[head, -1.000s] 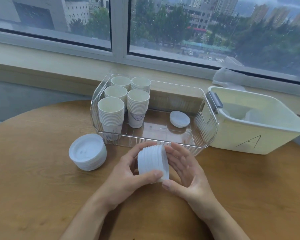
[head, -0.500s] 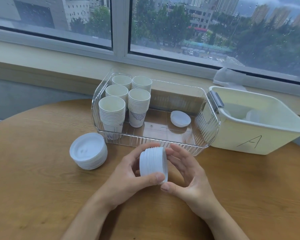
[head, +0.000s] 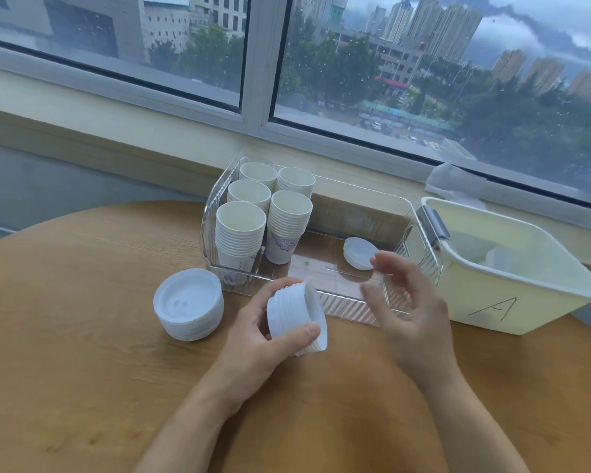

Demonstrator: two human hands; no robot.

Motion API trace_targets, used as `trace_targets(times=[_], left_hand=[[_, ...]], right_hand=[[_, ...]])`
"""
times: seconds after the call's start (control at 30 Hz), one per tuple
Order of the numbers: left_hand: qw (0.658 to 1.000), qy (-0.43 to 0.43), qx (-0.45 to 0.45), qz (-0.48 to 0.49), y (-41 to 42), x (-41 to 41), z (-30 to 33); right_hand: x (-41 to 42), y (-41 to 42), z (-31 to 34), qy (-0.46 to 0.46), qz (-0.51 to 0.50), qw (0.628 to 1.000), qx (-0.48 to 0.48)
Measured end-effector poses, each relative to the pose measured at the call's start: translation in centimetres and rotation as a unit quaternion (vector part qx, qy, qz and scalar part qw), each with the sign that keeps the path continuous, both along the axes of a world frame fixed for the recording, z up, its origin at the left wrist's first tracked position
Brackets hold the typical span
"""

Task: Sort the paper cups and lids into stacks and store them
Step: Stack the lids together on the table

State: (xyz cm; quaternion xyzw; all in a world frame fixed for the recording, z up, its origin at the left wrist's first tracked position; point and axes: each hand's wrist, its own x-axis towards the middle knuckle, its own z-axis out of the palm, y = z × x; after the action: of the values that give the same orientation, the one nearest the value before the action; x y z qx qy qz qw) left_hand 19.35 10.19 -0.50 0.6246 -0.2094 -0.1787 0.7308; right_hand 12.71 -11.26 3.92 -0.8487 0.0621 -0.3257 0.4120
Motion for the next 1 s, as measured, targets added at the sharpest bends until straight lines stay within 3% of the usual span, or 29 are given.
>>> trace_targets(times=[0.07,0.17,0.27,0.33,0.63,0.8,1.0], left_hand=[[1.000,0.007,0.007,0.000,0.0,0.1,0.0],[1.000,0.010,0.011,0.008,0.0,0.1,0.2],[1.000,0.021,0.007,0.010,0.1,0.1,0.3],[1.000,0.028,0.007,0.009,0.3,0.2,0.4],[1.000,0.010,0.015,0.001,-0.2,-0.1,0.4],[1.000,0.011,0.014,0.005,-0.1,0.1,0.4],[1.000,0.012,0.015,0.004,0.0,0.0,0.3]], right_hand=[[2.7,-1.5,0.8,0.037,-0.035,0.996,-0.075],[6.7,-4.0,0.8,0.177,-0.059,0.970,-0.157],[9.1,-4.7,0.2,0.327,-0.056,0.923,-0.193],[9.7,-4.3,-0.1,0.376,-0.048,0.903,-0.201],[11.3,-4.0,-0.3,0.312,-0.013,0.929,-0.197],[12.1,-4.1,-0.4,0.377,-0.003,0.900,-0.218],[12.2,-5.0,-0.6,0.357,-0.003,0.911,-0.204]])
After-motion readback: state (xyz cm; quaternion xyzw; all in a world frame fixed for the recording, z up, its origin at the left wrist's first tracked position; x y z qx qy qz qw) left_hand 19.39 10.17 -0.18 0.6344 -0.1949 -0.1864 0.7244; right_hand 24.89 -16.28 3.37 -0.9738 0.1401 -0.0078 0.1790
